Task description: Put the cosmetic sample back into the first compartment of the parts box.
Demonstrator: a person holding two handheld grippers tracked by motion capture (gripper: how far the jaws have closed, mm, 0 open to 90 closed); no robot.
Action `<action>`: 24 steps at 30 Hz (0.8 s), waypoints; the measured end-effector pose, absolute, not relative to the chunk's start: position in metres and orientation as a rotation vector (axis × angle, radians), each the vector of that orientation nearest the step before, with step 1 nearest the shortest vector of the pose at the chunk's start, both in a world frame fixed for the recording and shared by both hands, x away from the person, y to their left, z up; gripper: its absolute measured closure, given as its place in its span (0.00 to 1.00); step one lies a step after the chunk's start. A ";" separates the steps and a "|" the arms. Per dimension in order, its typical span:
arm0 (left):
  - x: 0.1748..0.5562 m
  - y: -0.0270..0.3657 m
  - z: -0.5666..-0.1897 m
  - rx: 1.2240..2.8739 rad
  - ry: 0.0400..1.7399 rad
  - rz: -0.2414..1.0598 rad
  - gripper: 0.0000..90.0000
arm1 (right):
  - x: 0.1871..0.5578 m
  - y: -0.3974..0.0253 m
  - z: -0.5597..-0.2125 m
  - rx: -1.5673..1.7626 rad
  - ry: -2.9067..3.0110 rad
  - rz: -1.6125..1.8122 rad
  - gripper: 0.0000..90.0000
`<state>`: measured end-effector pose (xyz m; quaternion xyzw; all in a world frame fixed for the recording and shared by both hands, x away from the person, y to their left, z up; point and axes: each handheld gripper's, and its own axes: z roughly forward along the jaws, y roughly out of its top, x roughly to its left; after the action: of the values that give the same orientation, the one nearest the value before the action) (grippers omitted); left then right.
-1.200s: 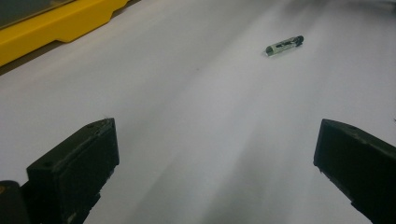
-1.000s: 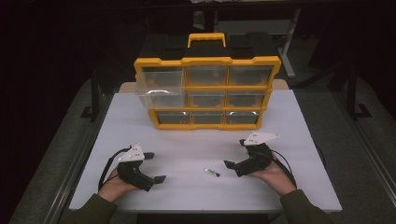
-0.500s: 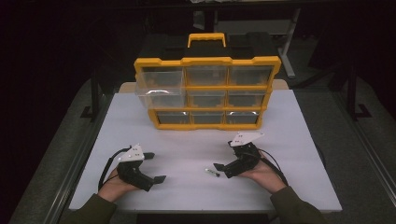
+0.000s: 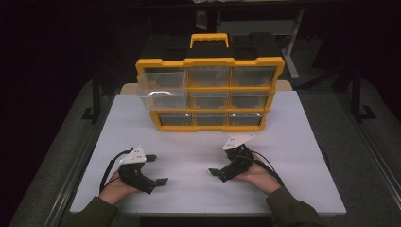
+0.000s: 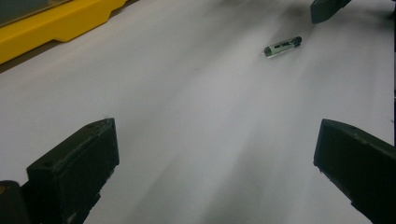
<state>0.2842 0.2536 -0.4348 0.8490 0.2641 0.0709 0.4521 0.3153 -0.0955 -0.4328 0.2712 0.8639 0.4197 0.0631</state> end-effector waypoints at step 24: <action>0.284 0.252 -0.435 2.093 0.653 0.170 0.00 | 0.306 -0.086 -0.439 0.707 2.751 1.136 0.62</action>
<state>0.2844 0.2525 -0.4352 0.8480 0.2646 0.0689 0.4540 0.3060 -0.0865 -0.4388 0.2310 0.8985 0.3711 0.0412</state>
